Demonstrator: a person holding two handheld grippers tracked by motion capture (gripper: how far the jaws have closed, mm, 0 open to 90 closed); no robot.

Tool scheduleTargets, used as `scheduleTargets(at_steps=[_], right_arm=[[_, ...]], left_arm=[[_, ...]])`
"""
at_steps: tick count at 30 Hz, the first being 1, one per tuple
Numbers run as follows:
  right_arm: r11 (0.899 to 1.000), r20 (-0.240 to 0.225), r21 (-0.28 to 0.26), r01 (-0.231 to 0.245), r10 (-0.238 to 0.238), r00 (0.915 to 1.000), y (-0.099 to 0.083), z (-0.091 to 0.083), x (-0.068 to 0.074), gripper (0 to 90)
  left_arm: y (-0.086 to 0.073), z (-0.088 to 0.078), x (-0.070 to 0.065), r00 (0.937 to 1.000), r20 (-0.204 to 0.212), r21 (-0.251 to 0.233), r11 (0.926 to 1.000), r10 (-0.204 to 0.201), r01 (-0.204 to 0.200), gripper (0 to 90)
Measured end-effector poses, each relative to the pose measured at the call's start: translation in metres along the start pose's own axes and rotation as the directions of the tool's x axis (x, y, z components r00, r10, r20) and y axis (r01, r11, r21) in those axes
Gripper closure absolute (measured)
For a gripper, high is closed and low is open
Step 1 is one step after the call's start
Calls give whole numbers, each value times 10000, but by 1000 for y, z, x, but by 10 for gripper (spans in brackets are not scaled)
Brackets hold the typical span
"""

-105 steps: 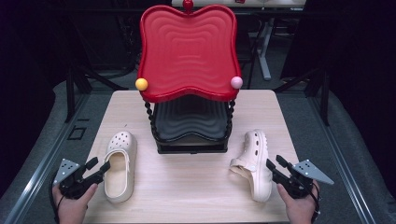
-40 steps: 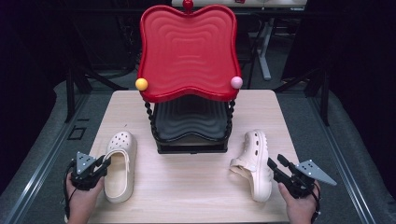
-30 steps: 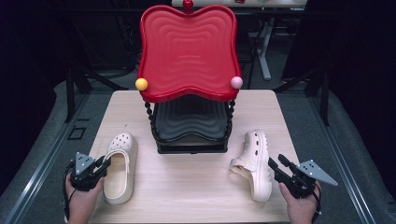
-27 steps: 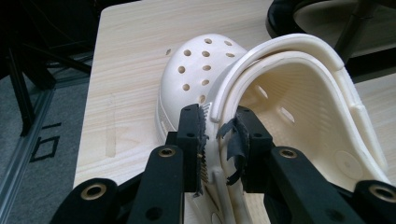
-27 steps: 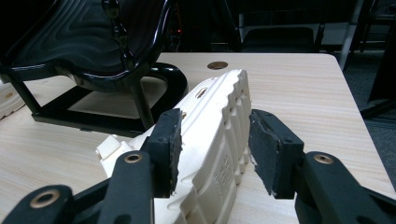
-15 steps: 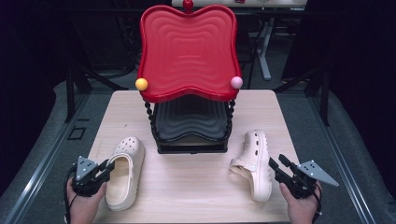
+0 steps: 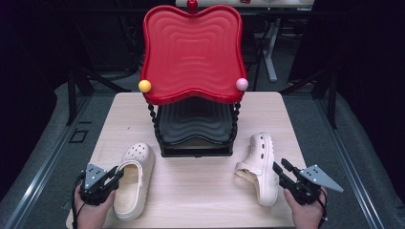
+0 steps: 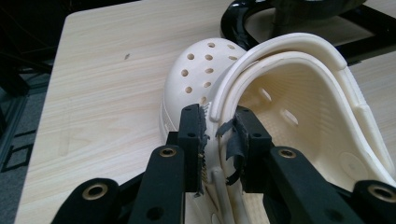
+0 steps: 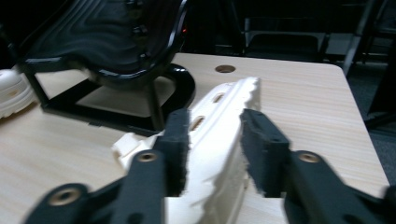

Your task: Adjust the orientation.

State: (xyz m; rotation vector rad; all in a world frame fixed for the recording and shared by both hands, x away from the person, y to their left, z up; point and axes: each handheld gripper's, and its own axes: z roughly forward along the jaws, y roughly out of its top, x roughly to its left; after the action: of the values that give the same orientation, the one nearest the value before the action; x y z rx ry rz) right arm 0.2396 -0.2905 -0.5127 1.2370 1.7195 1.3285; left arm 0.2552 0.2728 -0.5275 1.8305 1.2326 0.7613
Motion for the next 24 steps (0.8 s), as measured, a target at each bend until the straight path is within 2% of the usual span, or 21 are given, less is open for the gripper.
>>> scheduleTargets(at_steps=[1,2,3,4,6,7,8,12,16,20,24], right_arm=[[9995,-66,59,310,-309,9995,2,0,6,766],[9990,-92,134,433,-432,9990,3,1,8,796],[9990,-92,134,433,-432,9990,3,1,8,796],[9972,-58,399,629,-627,9980,4,4,11,852],[9963,-119,538,676,-671,9977,4,6,12,873],[9918,-171,960,847,-835,9964,2,9,13,894],[9918,-171,960,847,-835,9964,2,9,13,894],[9825,-229,1646,877,-851,9961,-2,14,12,897],[9837,-177,1620,786,-768,9969,-3,15,12,899],[9818,35,1686,870,-888,9960,-2,13,12,899],[9835,419,1719,571,-653,9970,-2,10,6,899]], left_arm=[[0,1,-1,10000,7,-20,10000,29,-29,753],[-1,2,-2,10000,-7,2,10000,88,-88,753],[-1,2,-2,10000,-7,2,10000,88,-88,753],[-2,4,-3,9999,17,-10,9999,105,-105,753],[-2,5,-4,9999,0,18,9999,122,-122,752],[-3,6,-5,9999,7,37,9999,109,-109,752],[-3,6,-5,9999,7,37,9999,109,-109,752],[-6,7,-7,9999,44,53,9999,91,-92,750],[-8,9,-9,9998,140,96,9998,166,-167,742],[-8,9,-9,9996,240,58,9999,115,-117,726],[-9,9,-7,9993,361,39,10000,-33,32,713]])
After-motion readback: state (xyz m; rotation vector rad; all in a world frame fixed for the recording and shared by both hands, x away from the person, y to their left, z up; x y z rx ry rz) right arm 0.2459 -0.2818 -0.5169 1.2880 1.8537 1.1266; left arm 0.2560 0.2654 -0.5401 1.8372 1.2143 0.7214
